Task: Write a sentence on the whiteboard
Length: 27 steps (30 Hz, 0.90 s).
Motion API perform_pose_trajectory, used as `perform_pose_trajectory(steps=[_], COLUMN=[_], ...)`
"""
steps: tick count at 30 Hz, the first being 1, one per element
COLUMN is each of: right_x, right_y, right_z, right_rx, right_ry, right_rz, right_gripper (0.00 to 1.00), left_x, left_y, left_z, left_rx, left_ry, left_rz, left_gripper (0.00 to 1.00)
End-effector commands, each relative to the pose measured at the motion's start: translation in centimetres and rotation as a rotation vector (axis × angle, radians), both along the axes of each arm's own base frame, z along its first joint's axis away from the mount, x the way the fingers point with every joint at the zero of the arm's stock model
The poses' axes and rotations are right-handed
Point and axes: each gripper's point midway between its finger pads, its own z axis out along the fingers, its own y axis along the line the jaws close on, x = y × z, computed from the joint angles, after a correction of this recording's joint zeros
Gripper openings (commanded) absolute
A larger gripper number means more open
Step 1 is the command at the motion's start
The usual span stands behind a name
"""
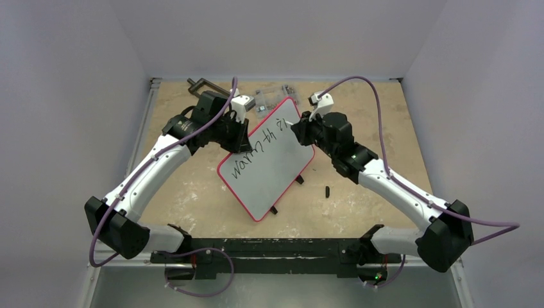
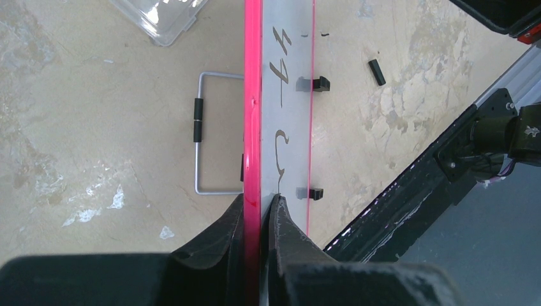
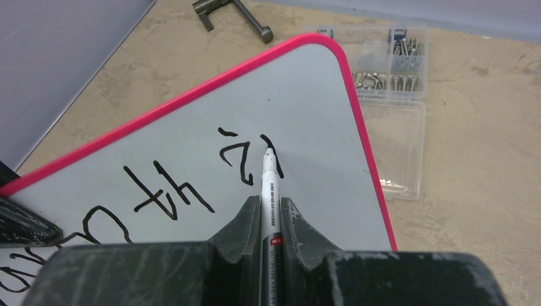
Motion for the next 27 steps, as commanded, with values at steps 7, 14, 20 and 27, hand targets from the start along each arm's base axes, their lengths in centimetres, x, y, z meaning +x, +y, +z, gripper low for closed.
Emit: perform_pose_trajectory(steps=[7, 14, 20, 27], right_x=[1.7, 2.2, 2.0, 1.3], right_y=[0.7, 0.0, -0.1, -0.1], right_z=[3.5, 2.8, 1.8, 0.3], right_rx=[0.024, 0.004, -0.004, -0.011], right_ry=[-0.070, -0.057, -0.035, -0.006], right_rz=[-0.022, -0.067, -0.065, -0.049], right_gripper=[0.00, 0.00, 0.00, 0.00], left_x=[2.3, 2.2, 2.2, 2.2], left_y=[5.8, 5.7, 5.7, 5.7], left_z=[-2.4, -2.4, -2.4, -2.4], left_rx=[0.312, 0.311, 0.310, 0.310], left_ry=[-0.096, -0.095, -0.095, -0.096], left_rz=[0.084, 0.082, 0.082, 0.082], left_gripper=[0.00, 0.00, 0.00, 0.00])
